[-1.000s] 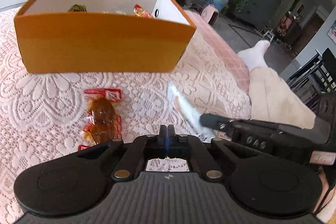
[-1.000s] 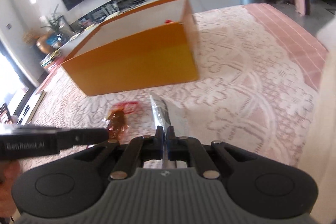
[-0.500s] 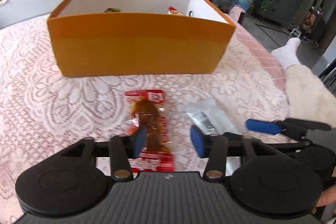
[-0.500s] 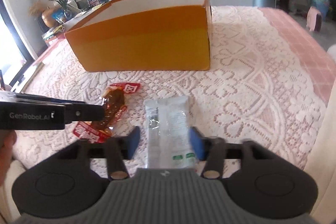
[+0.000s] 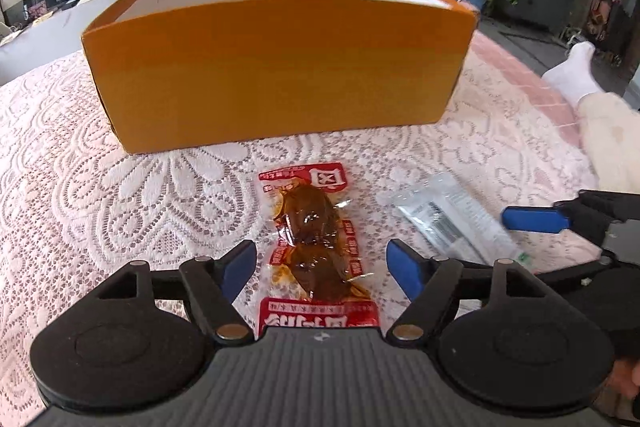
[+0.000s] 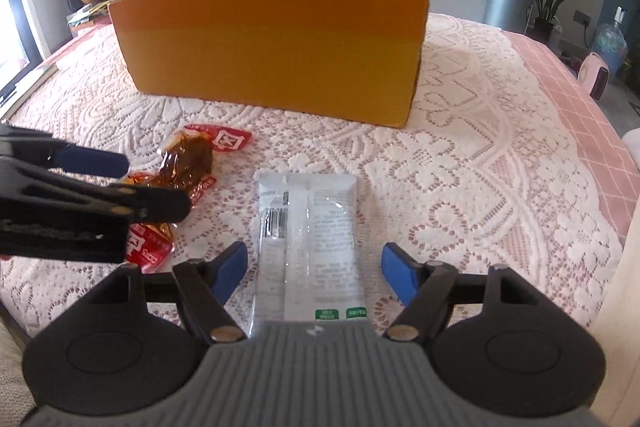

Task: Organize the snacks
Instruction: 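Grasp the red braised snack packet with the left tool while the right tool holds the white packet, then lift the red packet and white packet over the orange box and lower them inside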

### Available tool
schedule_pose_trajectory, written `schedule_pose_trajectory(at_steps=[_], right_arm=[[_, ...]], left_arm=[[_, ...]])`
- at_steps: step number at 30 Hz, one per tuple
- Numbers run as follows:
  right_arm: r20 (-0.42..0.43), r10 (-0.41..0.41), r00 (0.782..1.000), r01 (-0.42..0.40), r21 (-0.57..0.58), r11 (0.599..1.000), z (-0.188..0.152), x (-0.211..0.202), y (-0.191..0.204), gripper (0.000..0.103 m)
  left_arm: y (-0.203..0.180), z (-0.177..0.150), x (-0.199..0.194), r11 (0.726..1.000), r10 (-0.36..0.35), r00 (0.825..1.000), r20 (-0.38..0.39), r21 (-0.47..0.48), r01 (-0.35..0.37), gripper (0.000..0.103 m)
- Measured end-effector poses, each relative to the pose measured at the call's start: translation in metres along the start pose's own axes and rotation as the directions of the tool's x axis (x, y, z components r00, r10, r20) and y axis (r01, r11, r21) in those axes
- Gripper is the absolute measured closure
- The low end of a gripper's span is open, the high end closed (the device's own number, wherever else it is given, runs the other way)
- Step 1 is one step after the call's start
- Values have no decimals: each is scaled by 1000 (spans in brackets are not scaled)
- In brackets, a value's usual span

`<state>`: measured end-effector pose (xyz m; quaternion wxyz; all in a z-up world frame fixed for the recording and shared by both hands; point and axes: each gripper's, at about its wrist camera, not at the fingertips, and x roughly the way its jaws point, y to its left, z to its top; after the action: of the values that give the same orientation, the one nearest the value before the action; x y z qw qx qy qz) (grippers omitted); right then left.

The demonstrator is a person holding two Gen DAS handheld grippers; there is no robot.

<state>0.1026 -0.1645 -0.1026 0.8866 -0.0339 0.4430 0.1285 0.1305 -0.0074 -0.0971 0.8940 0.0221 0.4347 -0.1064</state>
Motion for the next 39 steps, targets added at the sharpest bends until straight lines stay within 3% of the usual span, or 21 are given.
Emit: schedule_pose_trajectory(at_steps=[4,10,12,16,39], right_arm=[[3,-17,1000,17,-28,999,-1,2,5,30],[13,-20,1000,20,-34,999,-1,4,7,28],[14,-20,1000,20,-37,999,-1,4,7,30],[24,5,1000,-3,-77,997,-2,1,13,53],[118,27,993,-20,-66,998,0,-26,13,56]], left_arm=[[3,-2,11,1000,11,1000,-15,0,-11,16],[3,-6,14,999,25,999,25,33,-26,18],[3,-6,13,999,23,999,33,44,-25,26],[-1,-7,12,998,14,999,46,66,-17,32],[-2,-7,-38,998,14,986,164,65,-25,36]])
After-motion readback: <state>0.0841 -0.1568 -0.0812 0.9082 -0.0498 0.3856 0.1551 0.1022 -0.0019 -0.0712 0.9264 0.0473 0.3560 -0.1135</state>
